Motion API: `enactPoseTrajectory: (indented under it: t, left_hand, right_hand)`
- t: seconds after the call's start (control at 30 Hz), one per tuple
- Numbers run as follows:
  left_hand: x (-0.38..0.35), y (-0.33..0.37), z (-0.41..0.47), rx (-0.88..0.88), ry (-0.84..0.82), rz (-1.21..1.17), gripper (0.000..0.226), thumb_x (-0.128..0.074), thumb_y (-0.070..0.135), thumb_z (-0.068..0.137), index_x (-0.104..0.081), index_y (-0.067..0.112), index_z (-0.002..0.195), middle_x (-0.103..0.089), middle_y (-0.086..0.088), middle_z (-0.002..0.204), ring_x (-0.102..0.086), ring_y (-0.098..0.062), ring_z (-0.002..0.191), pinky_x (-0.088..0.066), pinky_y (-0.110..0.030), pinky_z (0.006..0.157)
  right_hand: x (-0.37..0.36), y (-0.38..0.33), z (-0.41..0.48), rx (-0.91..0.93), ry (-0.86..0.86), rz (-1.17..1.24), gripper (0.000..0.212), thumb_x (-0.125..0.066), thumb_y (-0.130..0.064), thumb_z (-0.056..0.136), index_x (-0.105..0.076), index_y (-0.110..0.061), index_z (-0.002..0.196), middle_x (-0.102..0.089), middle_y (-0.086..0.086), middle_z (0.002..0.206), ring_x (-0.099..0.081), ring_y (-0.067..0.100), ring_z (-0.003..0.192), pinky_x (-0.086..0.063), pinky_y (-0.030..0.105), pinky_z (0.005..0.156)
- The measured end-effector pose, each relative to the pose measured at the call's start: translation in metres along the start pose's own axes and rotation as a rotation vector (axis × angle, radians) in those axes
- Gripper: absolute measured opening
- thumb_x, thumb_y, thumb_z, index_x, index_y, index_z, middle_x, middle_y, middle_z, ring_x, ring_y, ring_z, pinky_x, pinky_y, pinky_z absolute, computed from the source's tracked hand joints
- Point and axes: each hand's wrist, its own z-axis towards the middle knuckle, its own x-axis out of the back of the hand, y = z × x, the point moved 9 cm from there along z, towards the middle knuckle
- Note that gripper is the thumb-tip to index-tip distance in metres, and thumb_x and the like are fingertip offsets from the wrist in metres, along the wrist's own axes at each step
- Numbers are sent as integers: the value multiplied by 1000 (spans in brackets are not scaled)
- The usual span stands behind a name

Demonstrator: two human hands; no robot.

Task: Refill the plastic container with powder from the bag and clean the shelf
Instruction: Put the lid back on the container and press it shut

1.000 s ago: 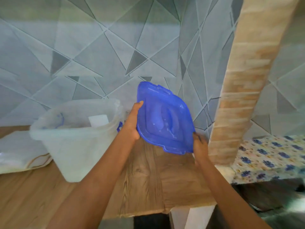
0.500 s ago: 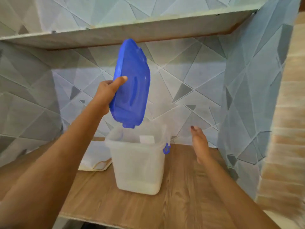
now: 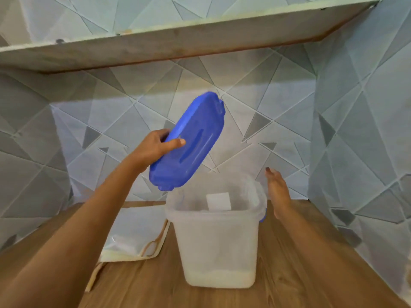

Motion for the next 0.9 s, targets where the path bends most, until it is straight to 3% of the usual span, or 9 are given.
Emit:
enactPoseTrajectory:
  t: [0.13, 0.23, 0.33, 0.4, 0.47, 0.53, 0.6, 0.67, 0.9]
  left_hand:
    - [-62, -11, -1, -150, -302, 277, 50, -59, 61, 49, -61, 26, 85, -60, 11, 78, -54, -9, 71, -44, -22, 70]
    - [-96, -22, -15, -215, -404, 406, 54, -57, 65, 48, -54, 32, 91, -55, 16, 81, -50, -4, 70, -41, -22, 68]
    - [-110, -22, -28, -326, -421, 538, 59, -69, 58, 55, -49, 33, 105, -49, 15, 90, -49, -4, 73, -34, -19, 64]
    - [-121, -18, -37, -392, -443, 624, 66, -76, 54, 60, -45, 29, 113, -47, 13, 97, -49, -10, 82, -32, -22, 69]
    - [-132, -16, -43, -443, -460, 724, 68, -75, 57, 61, -42, 28, 113, -50, 10, 103, -46, -11, 87, -29, -25, 76]
    - [-137, -18, -44, -467, -474, 832, 72, -73, 62, 60, -41, 27, 114, -53, 7, 109, -44, -10, 87, -26, -25, 79]
    - [-138, -22, -40, -454, -486, 916, 77, -72, 64, 59, -40, 26, 117, -54, 5, 113, -49, -14, 94, -25, -26, 82]
    - [-140, -25, -38, -430, -506, 951, 78, -72, 64, 59, -38, 25, 119, -53, 3, 115, -51, -17, 102, -27, -27, 86]
    - [-144, -25, -36, -396, -512, 1055, 79, -75, 55, 61, -38, 23, 122, -49, -1, 118, -48, -21, 110, -29, -32, 86]
  right_hand:
    - [-1, 11, 2, -73, 97, 167, 47, -30, -39, 100, -39, -16, 140, -45, 3, 141, -43, 17, 117, -33, 33, 104]
    - [12, 20, 0, -105, 164, 288, 47, -28, -40, 100, -40, -18, 139, -49, 2, 127, -43, 15, 110, -31, 28, 90]
    - [25, 22, -4, -108, 229, 295, 51, -27, -46, 98, -39, -18, 140, -48, 7, 137, -44, 21, 119, -30, 36, 107]
    - [26, 36, 3, -125, 195, 334, 70, -35, -69, 85, -49, -20, 133, -52, 3, 132, -48, 22, 122, -32, 42, 111]
    - [24, 46, 7, -145, 137, 397, 87, -45, -87, 61, -61, -23, 116, -60, 8, 127, -59, 27, 112, -42, 47, 104]
    - [23, 37, -5, -164, 131, 377, 67, -38, -74, 81, -60, -20, 114, -60, 10, 123, -60, 28, 108, -45, 44, 98]
    - [32, 28, -7, -149, 198, 296, 58, -25, -53, 97, -45, -14, 134, -46, 12, 141, -45, 30, 128, -35, 48, 109]
    - [31, 30, -3, -157, 164, 252, 59, -21, -49, 98, -37, -12, 141, -37, 12, 149, -36, 31, 136, -28, 49, 113]
    - [16, 39, 3, -236, 64, 192, 59, -22, -49, 98, -37, -12, 141, -40, 12, 147, -40, 31, 133, -32, 45, 108]
